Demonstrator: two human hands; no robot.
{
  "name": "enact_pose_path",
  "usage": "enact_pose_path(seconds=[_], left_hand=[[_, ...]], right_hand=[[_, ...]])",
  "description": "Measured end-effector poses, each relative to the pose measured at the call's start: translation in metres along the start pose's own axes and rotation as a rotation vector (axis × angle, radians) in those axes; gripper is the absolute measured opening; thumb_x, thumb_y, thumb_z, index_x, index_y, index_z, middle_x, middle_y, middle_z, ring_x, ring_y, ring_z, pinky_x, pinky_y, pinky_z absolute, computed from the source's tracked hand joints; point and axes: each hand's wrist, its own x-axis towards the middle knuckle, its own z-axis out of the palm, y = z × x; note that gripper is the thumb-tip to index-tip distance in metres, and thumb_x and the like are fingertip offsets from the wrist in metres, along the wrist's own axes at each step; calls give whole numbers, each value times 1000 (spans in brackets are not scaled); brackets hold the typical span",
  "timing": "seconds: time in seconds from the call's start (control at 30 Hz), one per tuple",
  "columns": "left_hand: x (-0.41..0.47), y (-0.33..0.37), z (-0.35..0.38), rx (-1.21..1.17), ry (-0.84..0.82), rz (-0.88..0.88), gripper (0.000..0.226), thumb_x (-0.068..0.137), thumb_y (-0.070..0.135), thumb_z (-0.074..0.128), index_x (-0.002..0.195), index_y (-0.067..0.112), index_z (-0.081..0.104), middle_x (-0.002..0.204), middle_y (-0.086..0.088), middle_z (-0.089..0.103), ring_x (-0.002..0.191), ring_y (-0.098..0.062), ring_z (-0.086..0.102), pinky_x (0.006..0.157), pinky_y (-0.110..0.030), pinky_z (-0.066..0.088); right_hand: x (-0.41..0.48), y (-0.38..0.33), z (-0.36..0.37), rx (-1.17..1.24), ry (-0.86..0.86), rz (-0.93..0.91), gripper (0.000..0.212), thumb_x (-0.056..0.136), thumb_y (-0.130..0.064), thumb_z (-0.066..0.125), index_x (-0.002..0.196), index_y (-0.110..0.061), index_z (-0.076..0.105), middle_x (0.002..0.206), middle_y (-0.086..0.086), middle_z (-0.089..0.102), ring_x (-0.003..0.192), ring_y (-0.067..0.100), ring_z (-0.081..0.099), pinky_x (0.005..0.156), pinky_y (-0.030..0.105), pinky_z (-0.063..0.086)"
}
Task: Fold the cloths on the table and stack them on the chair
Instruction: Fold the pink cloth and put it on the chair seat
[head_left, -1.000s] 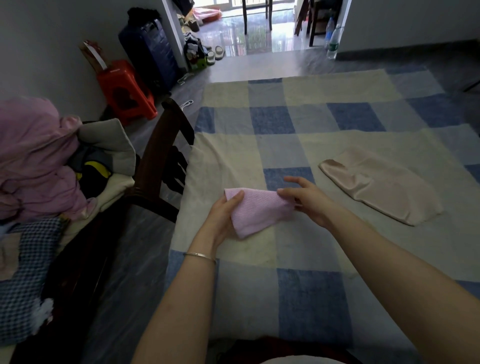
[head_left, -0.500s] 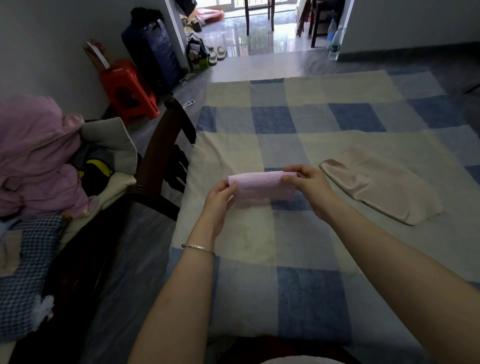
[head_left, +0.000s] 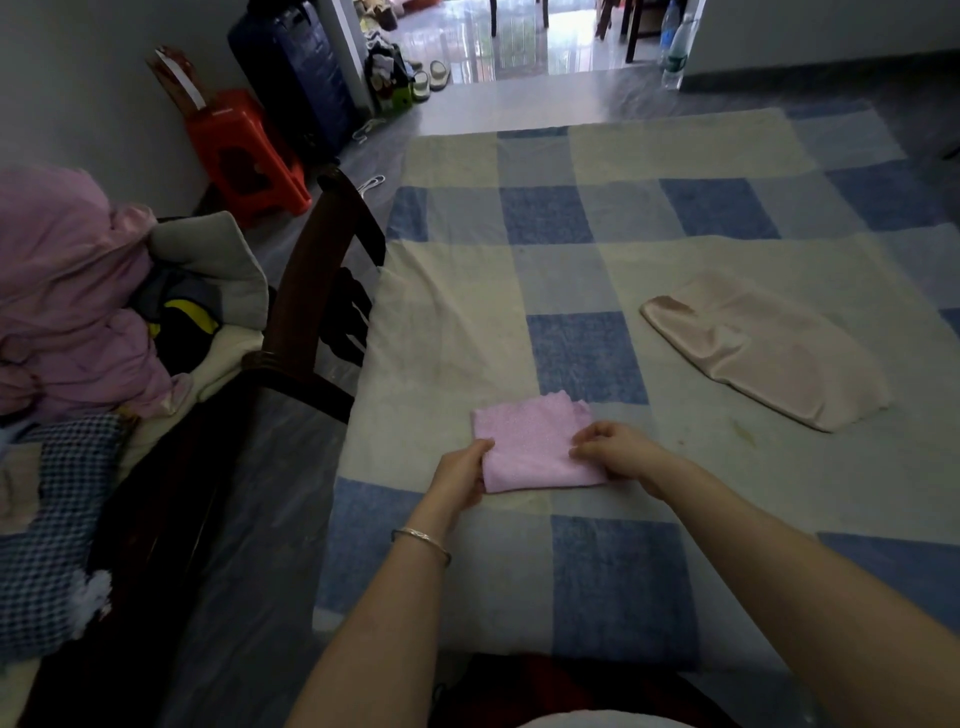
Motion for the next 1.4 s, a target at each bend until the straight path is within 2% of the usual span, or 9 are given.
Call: enact_pose_path(seconds=[0.13, 0.2, 0.3, 0.47, 0.6, 0.8, 0.9, 1.13, 1.4], left_hand=[[11, -5, 7, 120, 14, 56, 24, 91, 29, 57, 91, 5, 61, 88, -12, 58, 63, -18, 52, 43, -16, 38], [15, -9, 8, 187, 38, 85, 30, 91, 29, 57, 71, 7, 58, 84, -12, 59, 73, -20, 53, 59, -25, 40], [18, -13, 10, 268, 60, 118, 37, 89, 16, 55, 55, 15, 41, 61, -2, 43, 58, -12, 40, 54, -28, 30], [19, -12, 11, 259, 69, 44, 13, 53, 26, 53, 51, 15, 46, 57, -3, 44, 68, -21, 47, 64, -29, 39], [18, -7, 14, 228, 124, 37, 25, 62, 35, 62, 56, 14, 51, 61, -3, 51, 72, -23, 54, 74, -37, 53], [25, -8, 16, 302, 156, 129, 9, 82, 17, 62, 81, 8, 63, 80, -4, 56, 80, -20, 54, 63, -23, 37], [27, -7, 17, 201, 145, 131, 24, 78, 7, 62, 62, 14, 46, 64, 0, 45, 59, -12, 41, 50, -24, 31], [42, 1, 18, -37, 165, 90, 17, 81, 15, 68, 75, 4, 57, 89, -10, 60, 86, -20, 55, 72, -27, 43], [51, 5, 20, 174, 265, 133, 32, 93, 21, 53, 112, -5, 58, 118, -20, 62, 109, -31, 58, 83, -26, 43]], right_hand=[[9, 8, 5, -25, 61, 9, 33, 85, -22, 65, 114, -12, 53, 103, 5, 52, 85, 17, 50, 57, 21, 37], [13, 11, 8, -91, 117, 14, 23, 84, -24, 66, 97, -11, 53, 94, 8, 55, 74, 16, 49, 56, 24, 36], [18, 15, 11, -203, 137, 53, 20, 85, -23, 63, 73, -13, 51, 86, 10, 56, 73, 20, 50, 62, 27, 37], [17, 13, 10, -256, 104, 167, 12, 81, -15, 57, 88, -5, 58, 73, 10, 56, 61, 21, 52, 49, 22, 37], [17, 13, 7, -228, 128, 148, 13, 81, -21, 61, 82, -10, 55, 64, 6, 53, 54, 17, 50, 45, 22, 36], [23, 12, 7, -5, 253, 43, 22, 78, -23, 68, 78, -16, 48, 86, 9, 58, 73, 22, 54, 55, 27, 43], [25, 4, 11, 62, 254, 9, 27, 80, -24, 68, 98, -12, 52, 98, 9, 58, 86, 24, 55, 66, 29, 45], [37, -7, 17, 85, 292, 7, 38, 85, -29, 64, 115, -9, 52, 119, 11, 58, 99, 25, 54, 87, 37, 45], [47, -8, 17, 133, 350, 41, 30, 86, -17, 63, 114, -7, 59, 124, 10, 60, 111, 26, 56, 95, 33, 44]])
